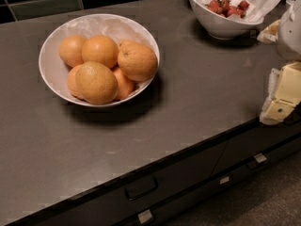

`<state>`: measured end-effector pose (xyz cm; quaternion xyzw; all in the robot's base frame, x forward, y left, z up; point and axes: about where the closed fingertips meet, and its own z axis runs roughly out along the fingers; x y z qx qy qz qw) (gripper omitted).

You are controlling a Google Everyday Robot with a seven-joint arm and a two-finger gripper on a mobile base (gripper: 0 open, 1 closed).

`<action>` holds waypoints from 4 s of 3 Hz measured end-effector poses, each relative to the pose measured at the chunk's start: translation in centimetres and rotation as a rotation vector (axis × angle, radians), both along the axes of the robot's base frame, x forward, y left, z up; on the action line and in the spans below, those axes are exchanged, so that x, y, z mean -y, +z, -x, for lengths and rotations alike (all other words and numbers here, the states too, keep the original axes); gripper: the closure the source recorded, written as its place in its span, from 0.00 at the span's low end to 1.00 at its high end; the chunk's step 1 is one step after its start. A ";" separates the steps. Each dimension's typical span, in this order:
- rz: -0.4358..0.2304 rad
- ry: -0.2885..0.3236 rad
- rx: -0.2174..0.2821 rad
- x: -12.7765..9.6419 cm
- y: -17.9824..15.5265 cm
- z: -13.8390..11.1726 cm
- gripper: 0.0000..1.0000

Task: Pick orange from white bowl

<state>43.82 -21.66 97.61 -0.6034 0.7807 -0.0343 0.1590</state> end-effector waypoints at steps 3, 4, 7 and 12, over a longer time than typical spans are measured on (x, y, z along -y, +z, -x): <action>-0.104 0.087 0.014 -4.3 -1.3 -4.5 0.00; -0.189 0.122 0.014 -7.4 -3.1 -7.7 0.00; -0.237 0.203 0.043 -11.1 -3.1 -10.0 0.00; -0.527 0.438 0.176 -21.9 -0.8 -11.3 0.00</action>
Offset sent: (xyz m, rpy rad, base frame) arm 0.0401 0.0359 -0.0065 0.0927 -0.0168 0.0851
